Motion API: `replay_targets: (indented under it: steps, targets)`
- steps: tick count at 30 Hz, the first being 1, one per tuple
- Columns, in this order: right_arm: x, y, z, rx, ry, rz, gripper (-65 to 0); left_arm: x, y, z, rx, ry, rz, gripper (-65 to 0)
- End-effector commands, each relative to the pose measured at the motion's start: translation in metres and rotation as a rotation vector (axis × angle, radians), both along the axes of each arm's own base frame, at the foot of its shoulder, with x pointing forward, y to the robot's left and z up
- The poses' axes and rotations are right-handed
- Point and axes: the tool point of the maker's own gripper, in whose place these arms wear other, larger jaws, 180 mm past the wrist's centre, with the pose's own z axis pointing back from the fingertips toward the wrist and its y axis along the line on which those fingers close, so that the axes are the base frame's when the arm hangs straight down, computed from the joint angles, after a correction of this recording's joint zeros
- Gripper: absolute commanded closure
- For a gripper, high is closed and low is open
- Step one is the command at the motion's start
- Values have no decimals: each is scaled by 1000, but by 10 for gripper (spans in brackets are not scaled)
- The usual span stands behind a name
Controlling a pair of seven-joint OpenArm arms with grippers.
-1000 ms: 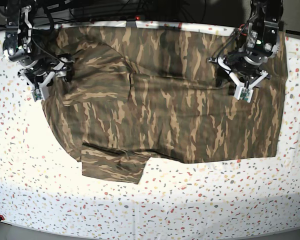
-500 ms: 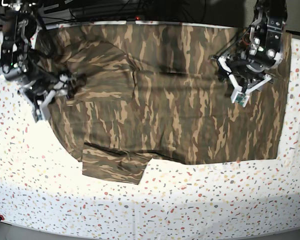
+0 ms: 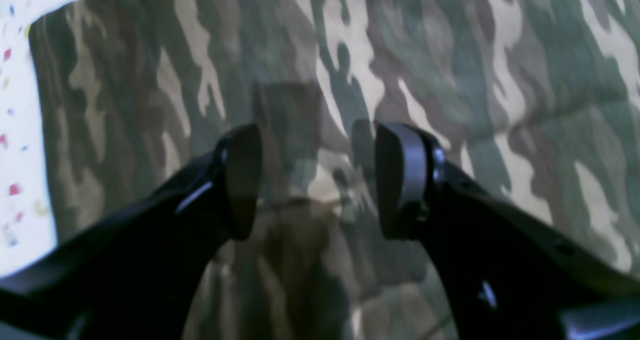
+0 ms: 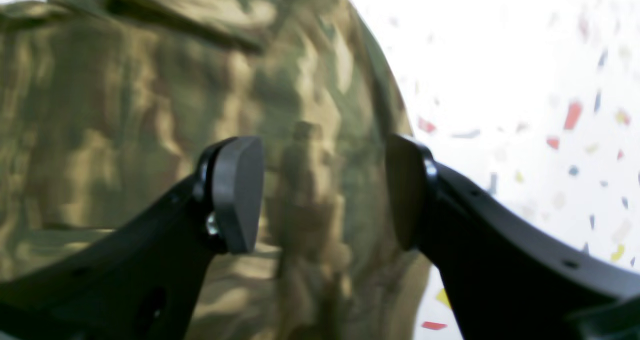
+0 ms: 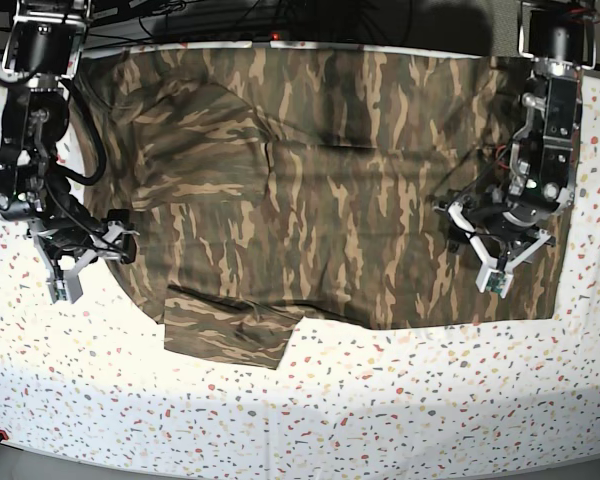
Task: Fold the T-shirt properly
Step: 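Slide both grippers along the shirt sides toward the hem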
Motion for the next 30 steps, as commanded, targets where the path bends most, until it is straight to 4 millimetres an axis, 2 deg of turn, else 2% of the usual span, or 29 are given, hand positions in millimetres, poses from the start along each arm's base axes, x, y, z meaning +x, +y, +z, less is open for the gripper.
replay_targets:
  steps: [1, 5, 7, 11, 17, 20, 23, 30]
  targets:
    - [12, -6, 15, -6, -58, 12, -375, 13, 2, 11, -18, -45, 7, -343]
    - [17, -19, 2, -36, -51, -8, -374, 14, 13, -15, -38, 23, 45, -343]
    - [17, -25, -7, -48, -37, -21, -352, 11, 17, -26, -43, 40, 59, -343]
    - [19, -28, -25, -34, -2, -36, -329, 4, 20, -43, -63, 83, 78, -343]
    - [29, -19, -52, -79, 59, 10, -329, 6, 20, -42, -66, 68, 79, -343]
    - [41, -12, -60, -84, 74, 18, -329, 7, 20, -41, -68, 59, 78, -343]
    - [49, -14, -68, -108, 119, 15, -329, 7, 20, -41, -68, 60, 79, -343]
    - [39, -26, -76, -130, 203, -2, -329, 8, 26, -41, -11, 68, 70, -343]
